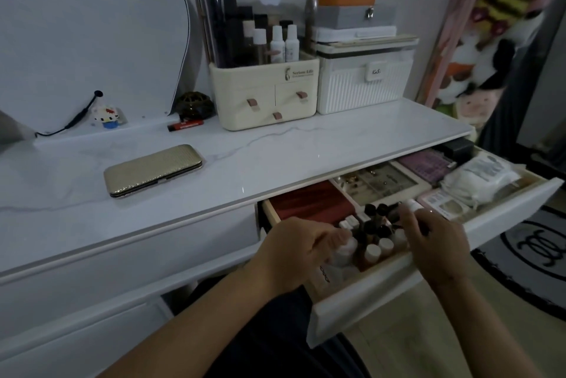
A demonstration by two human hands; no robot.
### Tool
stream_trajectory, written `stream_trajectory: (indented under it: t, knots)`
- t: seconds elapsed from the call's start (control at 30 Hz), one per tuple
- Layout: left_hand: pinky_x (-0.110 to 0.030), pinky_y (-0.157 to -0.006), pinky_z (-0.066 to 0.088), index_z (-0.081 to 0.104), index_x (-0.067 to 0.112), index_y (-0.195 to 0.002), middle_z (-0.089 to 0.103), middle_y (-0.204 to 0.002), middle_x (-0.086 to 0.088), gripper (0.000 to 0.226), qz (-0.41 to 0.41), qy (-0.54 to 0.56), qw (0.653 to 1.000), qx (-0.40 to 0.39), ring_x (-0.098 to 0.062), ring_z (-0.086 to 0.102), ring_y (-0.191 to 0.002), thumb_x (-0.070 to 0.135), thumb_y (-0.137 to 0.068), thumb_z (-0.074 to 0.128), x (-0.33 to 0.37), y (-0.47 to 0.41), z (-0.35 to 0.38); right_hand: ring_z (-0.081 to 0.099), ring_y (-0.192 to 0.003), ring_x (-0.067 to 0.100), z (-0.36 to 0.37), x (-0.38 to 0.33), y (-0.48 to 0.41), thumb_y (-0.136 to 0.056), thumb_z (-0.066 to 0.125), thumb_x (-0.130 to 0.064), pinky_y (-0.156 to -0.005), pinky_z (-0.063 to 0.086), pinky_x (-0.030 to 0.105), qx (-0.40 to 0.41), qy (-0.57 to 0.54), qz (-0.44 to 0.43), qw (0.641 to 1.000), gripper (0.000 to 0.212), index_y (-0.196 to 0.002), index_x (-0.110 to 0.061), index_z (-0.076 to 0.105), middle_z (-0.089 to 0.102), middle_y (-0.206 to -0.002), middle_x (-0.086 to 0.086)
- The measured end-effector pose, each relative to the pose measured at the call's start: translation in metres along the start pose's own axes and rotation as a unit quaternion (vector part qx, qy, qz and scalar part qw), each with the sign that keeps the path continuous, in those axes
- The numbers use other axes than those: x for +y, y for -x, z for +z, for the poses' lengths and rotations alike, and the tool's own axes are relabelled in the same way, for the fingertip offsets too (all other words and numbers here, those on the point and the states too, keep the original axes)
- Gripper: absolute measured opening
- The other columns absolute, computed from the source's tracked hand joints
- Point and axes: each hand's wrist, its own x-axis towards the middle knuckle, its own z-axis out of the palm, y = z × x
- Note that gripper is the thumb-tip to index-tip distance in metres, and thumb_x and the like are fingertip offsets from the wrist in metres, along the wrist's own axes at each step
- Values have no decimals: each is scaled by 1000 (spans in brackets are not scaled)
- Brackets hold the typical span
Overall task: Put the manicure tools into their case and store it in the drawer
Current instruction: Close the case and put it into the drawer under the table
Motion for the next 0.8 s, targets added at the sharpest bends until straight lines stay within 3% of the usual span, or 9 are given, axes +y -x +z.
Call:
stream_trajectory:
  t: [0.13,0.27,0.37,0.47,0.53,0.63,0.73,0.8]
  knots:
    - [-37,-68,48,69,17,-82,67,-71,5,66,-20,-23,999,35,-9,60,-71,65,-88,23,-14,-1,-16,49,-47,22,-17,-3,3,-79,29,-68,-47,38,29,-28,58,67,996,70,-53,-8,53,52,-48,9]
    - [-30,-76,47,71,23,-94,68,-84,8,72,-81,-34,989,122,-7,58,-84,73,-82,20,-35,7,-51,42,-52,19,-18,-37,-22,-84,52,-46,-49,31,26,-31,13,-4,999,45,-55,-12,46,46,-56,3]
    - [-29,-80,43,68,19,-97,65,-98,7,50,-129,-51,960,245,-11,54,-96,54,-89,33,-64,17,-91,49,-75,15,9,-93,-51,-82,60,-36,-64,38,24,-78,-88,-83,990,21,-79,-15,54,51,-85,1]
    - [-29,-91,37,64,17,-106,57,-119,-4,26,-245,-85,903,342,-22,50,-111,33,-92,49,-94,36,-135,51,-102,11,62,-160,-69,-82,58,-42,-85,41,24,-227,-187,-117,949,39,-112,-16,52,51,-114,-1]
    - [-30,-99,31,59,13,-118,47,-131,-11,30,-337,-80,859,376,-27,44,-120,27,-92,52,-111,53,-157,48,-109,8,100,-201,-71,-84,56,-44,-89,38,23,-318,-223,-103,915,52,-125,-15,46,49,-128,2]
    - [-35,-103,31,49,11,-130,41,-139,-13,43,-424,-16,821,382,-28,42,-124,32,-92,51,-124,73,-178,41,-126,15,152,-244,-68,-84,52,-51,-102,34,29,-409,-244,-58,877,67,-138,-15,32,37,-144,5]
    - [-30,-87,36,49,8,-127,49,-126,-11,44,-457,11,829,323,-27,49,-114,34,-92,52,-132,76,-184,34,-134,23,190,-266,-68,-81,44,-64,-112,25,42,-404,-152,-51,900,75,-141,-22,26,36,-147,3]
    - [-29,-89,35,48,6,-130,50,-128,-8,47,-453,23,840,298,-25,49,-115,33,-92,52,-134,73,-186,35,-132,25,200,-276,-67,-82,38,-65,-112,22,42,-387,-100,-64,914,71,-140,-24,28,41,-143,5]
